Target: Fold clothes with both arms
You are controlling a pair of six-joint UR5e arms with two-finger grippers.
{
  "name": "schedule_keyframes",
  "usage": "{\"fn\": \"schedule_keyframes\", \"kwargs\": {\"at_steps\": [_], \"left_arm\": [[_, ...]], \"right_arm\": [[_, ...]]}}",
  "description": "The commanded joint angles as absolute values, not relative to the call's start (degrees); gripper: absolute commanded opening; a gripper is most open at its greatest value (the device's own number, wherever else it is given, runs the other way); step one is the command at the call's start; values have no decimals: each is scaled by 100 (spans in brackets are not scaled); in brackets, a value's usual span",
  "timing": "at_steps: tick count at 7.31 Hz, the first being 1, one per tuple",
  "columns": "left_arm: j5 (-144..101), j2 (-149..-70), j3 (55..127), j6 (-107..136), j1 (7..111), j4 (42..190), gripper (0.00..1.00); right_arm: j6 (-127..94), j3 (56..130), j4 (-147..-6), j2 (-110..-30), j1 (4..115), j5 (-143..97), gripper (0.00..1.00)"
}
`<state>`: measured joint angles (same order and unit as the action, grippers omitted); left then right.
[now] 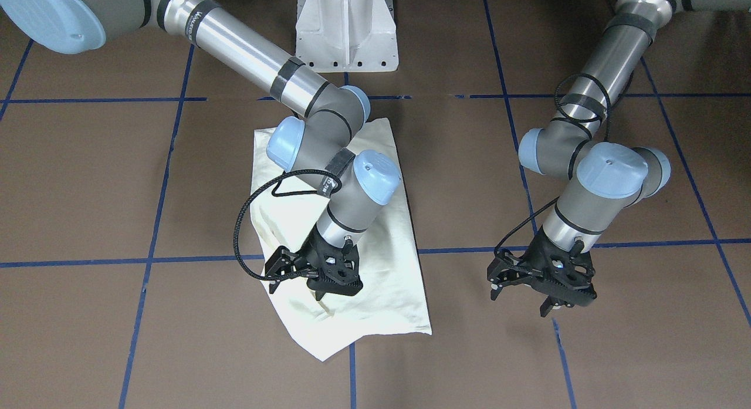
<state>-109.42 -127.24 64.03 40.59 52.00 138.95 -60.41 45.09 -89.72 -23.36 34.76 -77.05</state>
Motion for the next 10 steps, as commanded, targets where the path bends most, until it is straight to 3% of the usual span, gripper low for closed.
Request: {"fn": "schedule_keyframes", "kwargs": {"at_steps": [1,5,6,8,10], "left_arm": [[-10942,-12727,6407,4061,5194,13896,100],[-10942,-12727,6486,4061,5186,13878,100],[-10942,-12735,6495,4061,5168,13887,100],[-11047,-12683,6818,4278,5098,13834,100],[-11373,-12473,7546,5241,4792,13773,100]], "right_arm": [[-5645,4509,-9062,-2477,3760,-7699,100],[-4730,4605,-8904,-2839,4490,-7795,100],[-4615,4927,-8634,-3039,4578,-8257,100],[-4684,6024,-8272,-3479,4745,-9669,100],[-5418,7525,-8035,-4564,4790,-10640,100]]}}
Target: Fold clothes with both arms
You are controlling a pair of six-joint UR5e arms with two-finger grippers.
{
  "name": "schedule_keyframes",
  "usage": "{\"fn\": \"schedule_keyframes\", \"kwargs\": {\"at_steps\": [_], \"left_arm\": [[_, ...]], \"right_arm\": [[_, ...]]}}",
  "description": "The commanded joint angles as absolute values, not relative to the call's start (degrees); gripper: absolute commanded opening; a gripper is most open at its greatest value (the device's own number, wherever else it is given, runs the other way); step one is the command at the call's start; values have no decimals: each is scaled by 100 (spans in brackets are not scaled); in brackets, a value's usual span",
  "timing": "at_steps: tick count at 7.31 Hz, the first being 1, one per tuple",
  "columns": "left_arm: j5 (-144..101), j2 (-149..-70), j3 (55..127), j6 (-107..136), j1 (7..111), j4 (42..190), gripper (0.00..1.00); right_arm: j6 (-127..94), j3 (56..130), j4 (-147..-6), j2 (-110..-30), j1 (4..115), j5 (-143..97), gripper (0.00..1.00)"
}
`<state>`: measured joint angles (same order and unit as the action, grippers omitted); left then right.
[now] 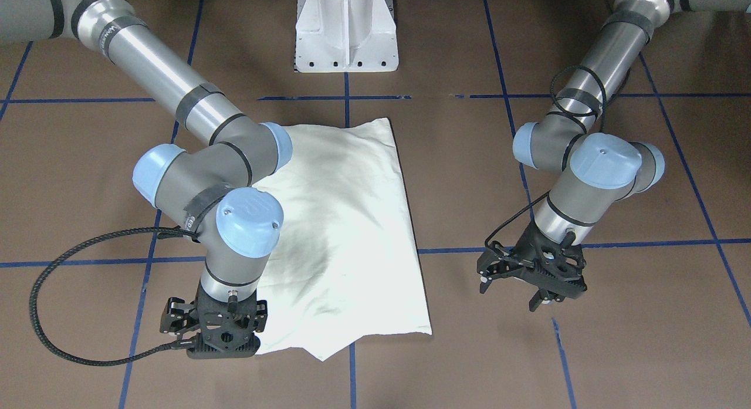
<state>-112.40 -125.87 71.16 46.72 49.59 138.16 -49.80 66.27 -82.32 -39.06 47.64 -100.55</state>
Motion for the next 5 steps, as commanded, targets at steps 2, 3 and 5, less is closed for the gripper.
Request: {"fn": "schedule_keyframes", "kwargs": {"at_steps": [2,3,5], "left_arm": [[-11303,-11869,8616,6280,4134,13781,100],[-10868,-11500,9222,6824,3678,13773,100],[-10189,-10936,10060,7686,2834,13642,100]], "right_arm": [[-6705,8950,-7184,-5953,4372,-10715,100],[-7411,9678,-6789,-6525,4003,-10366,100],[-8720,11208,-6304,-7816,3360,-9855,100]]}}
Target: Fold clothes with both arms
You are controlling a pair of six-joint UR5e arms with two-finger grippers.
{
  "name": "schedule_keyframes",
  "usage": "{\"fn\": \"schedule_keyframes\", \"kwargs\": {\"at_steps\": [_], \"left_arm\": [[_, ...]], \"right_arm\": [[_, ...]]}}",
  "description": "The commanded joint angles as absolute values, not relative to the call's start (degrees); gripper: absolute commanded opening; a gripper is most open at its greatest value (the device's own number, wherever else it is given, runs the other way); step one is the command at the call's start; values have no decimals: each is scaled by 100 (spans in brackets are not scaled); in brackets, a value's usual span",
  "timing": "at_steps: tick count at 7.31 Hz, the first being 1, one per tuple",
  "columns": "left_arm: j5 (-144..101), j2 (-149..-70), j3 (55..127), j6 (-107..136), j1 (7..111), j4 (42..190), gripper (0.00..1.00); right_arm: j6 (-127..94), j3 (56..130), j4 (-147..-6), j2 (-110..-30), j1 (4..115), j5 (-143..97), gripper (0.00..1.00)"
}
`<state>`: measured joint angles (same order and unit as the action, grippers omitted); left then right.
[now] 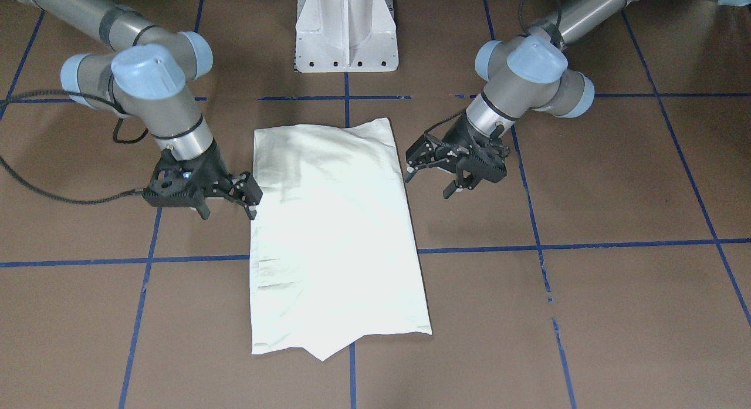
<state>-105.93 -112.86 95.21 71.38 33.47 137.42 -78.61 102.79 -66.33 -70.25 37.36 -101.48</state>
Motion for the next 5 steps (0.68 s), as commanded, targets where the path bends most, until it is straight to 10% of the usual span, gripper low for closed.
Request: {"fn": "schedule_keyframes", "kwargs": {"at_steps": [1,2,3,5], "left_arm": [[-9769,-10847,10438,8152,2352,13214,100],[-9408,-10854,10572,8783,1955,12853,91],[-9135,-10846,10565,9468,1638,12667,62],[-9070,-10916,10512,9852,1485,12156,50]], "right_arm": [[-9458,11667,-6058,-8266,3166,-9774,100],[-9944,11750,-5725,-8418,2973,-9452,100],[-9967,11751,-5556,-8498,2953,-9405,100],[-10054,11742,-5555,-8517,2874,-9186,100]]}}
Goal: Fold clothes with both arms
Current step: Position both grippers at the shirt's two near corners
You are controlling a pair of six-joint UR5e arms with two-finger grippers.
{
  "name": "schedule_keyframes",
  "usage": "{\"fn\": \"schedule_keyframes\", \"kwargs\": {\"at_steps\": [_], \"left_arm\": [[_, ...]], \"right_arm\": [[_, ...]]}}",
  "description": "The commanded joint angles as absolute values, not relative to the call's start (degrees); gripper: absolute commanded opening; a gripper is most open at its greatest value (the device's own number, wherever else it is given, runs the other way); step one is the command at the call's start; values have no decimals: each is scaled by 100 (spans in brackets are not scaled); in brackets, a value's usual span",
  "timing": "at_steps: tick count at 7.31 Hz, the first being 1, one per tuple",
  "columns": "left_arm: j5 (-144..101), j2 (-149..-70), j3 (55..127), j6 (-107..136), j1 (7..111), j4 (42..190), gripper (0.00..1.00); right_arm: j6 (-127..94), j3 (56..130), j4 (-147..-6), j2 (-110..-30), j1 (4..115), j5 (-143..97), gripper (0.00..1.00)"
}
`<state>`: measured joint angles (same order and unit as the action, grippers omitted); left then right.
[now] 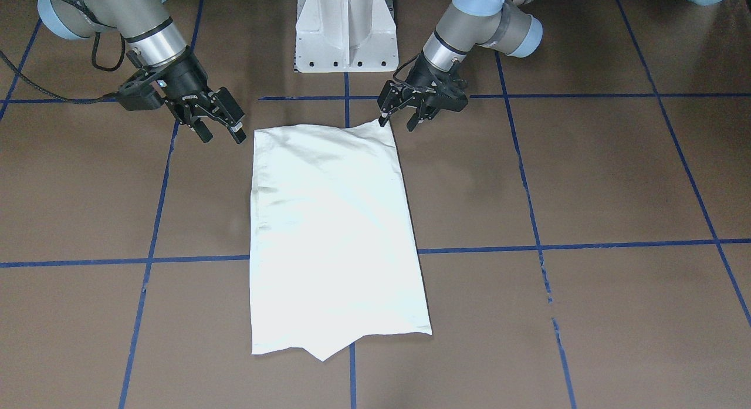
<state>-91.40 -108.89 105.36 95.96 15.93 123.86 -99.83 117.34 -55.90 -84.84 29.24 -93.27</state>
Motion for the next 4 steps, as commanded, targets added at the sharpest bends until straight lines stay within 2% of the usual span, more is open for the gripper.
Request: {"fn": "schedule_keyframes", "kwargs": {"at_steps": [1,4], "left_arm": [[-9070,-10916,10468,9974,1459,12147,50],[-9070,-11039,10441,10282,1354,12138,53]], "right_arm": [[-10055,11733,-5555,-8517,2874,-9185,100],[-10046,11733,-5546,-8508,2874,-9176,100]]}}
